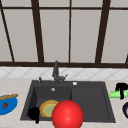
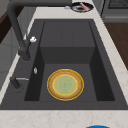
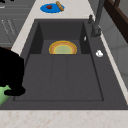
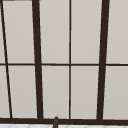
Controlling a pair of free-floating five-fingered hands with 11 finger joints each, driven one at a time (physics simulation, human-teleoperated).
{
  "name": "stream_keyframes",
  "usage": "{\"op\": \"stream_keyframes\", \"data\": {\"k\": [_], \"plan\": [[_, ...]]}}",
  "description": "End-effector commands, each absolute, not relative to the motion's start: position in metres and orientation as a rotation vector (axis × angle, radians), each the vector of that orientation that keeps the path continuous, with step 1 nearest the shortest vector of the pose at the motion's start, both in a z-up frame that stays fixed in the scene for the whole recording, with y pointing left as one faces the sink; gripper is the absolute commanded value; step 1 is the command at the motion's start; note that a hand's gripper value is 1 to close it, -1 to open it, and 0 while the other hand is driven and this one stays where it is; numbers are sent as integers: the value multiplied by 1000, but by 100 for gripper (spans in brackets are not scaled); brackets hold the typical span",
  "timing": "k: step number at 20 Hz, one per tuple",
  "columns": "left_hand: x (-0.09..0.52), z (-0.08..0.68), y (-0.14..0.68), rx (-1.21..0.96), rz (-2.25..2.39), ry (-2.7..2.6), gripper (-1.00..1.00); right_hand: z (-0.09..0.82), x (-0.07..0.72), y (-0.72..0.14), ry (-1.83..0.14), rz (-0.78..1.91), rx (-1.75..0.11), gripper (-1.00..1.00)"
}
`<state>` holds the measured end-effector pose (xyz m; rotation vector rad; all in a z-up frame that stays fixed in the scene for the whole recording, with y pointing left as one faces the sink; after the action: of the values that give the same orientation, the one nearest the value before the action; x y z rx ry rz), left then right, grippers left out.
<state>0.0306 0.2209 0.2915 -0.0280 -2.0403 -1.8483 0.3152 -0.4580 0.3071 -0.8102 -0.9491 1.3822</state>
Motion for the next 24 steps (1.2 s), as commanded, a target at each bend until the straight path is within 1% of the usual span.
{"op": "stream_keyframes", "data": {"k": [1,10,12,24], "plan": [[31,292,221,-28,-1848,-2040,0,313,304,-483,-969,1363,-786,100],[31,292,221,-28,-1848,-2040,0,307,270,-542,-978,1357,-772,100],[31,292,221,-28,-1848,-2040,0,300,274,-555,-988,1371,-770,100],[31,292,221,-28,-1848,-2040,0,221,281,-610,-971,1411,-788,100]]}}
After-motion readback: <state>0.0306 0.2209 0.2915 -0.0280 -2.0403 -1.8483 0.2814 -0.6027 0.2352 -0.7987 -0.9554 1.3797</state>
